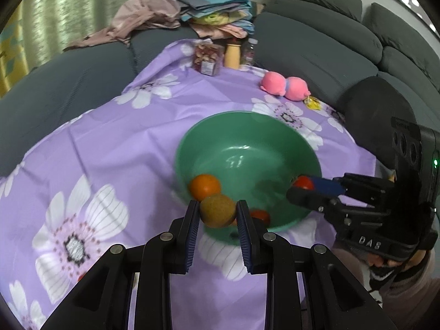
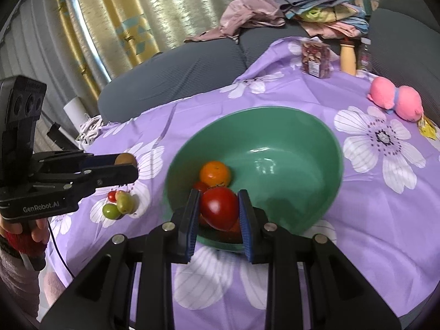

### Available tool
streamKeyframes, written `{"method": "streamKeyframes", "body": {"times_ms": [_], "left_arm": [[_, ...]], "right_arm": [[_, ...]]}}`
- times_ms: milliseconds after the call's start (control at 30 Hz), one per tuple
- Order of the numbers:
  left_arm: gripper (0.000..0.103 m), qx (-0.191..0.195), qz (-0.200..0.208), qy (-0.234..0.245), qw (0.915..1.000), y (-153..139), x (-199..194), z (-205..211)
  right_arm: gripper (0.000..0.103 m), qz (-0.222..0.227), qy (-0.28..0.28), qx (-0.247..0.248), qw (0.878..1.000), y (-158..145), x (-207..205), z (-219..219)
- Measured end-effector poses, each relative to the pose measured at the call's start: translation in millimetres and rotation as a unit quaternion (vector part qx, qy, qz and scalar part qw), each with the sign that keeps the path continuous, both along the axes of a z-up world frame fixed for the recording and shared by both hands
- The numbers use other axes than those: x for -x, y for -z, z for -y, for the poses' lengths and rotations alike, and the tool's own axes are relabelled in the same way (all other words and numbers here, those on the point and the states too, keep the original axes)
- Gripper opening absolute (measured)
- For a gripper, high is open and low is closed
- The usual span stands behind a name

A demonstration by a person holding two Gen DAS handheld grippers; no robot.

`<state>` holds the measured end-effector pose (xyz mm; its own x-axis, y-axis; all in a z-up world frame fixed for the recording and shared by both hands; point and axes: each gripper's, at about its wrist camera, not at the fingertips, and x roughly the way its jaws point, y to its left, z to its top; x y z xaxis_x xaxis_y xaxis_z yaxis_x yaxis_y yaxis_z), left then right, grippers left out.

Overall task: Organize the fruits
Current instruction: 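Carry the tomato and plum with both tools over the green bowl, then open both tools to drop the fruit into the bowl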

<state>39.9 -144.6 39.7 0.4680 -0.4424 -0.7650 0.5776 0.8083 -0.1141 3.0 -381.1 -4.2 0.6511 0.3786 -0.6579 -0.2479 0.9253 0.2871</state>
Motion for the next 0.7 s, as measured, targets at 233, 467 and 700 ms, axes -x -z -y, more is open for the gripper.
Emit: {"method": "streamKeyframes", "body": {"times_ms": [233, 467, 700], "left_arm": [[0.027, -0.010, -0.011, 0.024, 0.9996, 9, -14, 30], [0.027, -0.027, -0.028, 0.036, 0.9986, 25, -22, 48], [0.027, -0.038, -0.038, 0.039, 0.9978, 34, -25, 54]], "right_arm": [[0.027, -0.008, 0.014, -0.004, 1.000, 8, -5, 13], [0.027, -0.015, 0.022, -0.007, 1.000, 15, -11, 20], [0.027, -0.014, 0.020, -0.002, 1.000, 16, -14, 18]]}}
